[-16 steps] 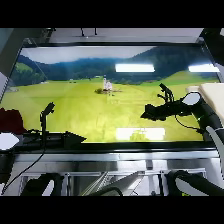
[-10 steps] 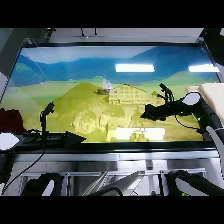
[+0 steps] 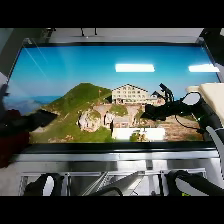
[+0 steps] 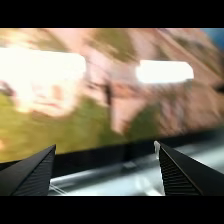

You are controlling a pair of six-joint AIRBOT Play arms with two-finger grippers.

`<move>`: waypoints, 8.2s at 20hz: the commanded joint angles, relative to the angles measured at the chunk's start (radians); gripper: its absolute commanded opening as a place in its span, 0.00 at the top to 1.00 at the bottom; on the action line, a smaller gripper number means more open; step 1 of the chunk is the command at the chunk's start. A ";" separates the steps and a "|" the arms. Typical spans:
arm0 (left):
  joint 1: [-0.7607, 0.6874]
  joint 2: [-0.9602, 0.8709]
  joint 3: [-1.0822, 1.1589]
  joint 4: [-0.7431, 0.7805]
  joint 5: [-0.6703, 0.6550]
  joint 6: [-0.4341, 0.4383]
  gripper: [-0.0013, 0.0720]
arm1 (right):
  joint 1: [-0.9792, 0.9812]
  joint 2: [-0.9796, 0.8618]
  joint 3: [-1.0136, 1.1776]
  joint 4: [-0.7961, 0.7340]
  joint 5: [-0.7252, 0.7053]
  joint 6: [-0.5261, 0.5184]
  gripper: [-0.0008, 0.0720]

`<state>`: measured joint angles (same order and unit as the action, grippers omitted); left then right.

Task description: Fold the shirts.

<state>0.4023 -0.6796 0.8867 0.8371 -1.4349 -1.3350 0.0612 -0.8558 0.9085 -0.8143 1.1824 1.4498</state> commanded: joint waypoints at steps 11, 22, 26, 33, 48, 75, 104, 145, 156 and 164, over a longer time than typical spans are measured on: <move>0.630 -0.296 0.036 0.649 0.158 -0.129 0.04 | 0.001 -0.002 0.000 0.000 -0.001 0.000 0.96; 0.517 -0.641 0.003 0.495 0.452 0.008 0.11 | 0.001 -0.021 0.000 0.001 -0.001 0.000 0.96; 0.434 -0.621 0.005 0.493 0.429 0.009 0.96 | 0.001 -0.021 0.000 0.000 -0.001 0.000 0.96; -0.020 -0.389 0.005 -0.050 0.378 0.158 0.96 | 0.001 -0.022 0.000 0.011 -0.019 0.000 0.96; -0.767 -0.531 0.006 -0.109 0.486 0.082 0.04 | 0.000 -0.023 0.000 0.011 0.020 -0.065 0.94; -0.660 -0.512 -0.368 -0.097 0.397 0.090 0.95 | 0.146 -0.641 0.304 0.330 -0.160 -0.537 0.96; -0.319 -0.170 0.165 0.062 0.042 0.105 0.96 | -0.064 0.121 0.296 0.171 0.027 -0.583 0.96; -0.420 -0.723 0.221 0.060 0.072 0.182 0.96 | -0.048 -0.069 -0.355 0.447 -0.126 -0.639 0.96; -0.216 -0.352 0.398 0.050 -0.020 0.182 0.96 | -0.403 0.182 0.299 0.479 0.046 -0.597 0.96; -0.134 -0.076 0.932 0.113 -0.025 0.186 0.97 | -0.566 0.426 0.671 0.444 -0.029 -0.597 0.96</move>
<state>0.2516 -0.8265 1.6585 0.9024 -1.4662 -1.1503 -0.4618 -0.5003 1.4693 -0.3462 1.1839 0.8516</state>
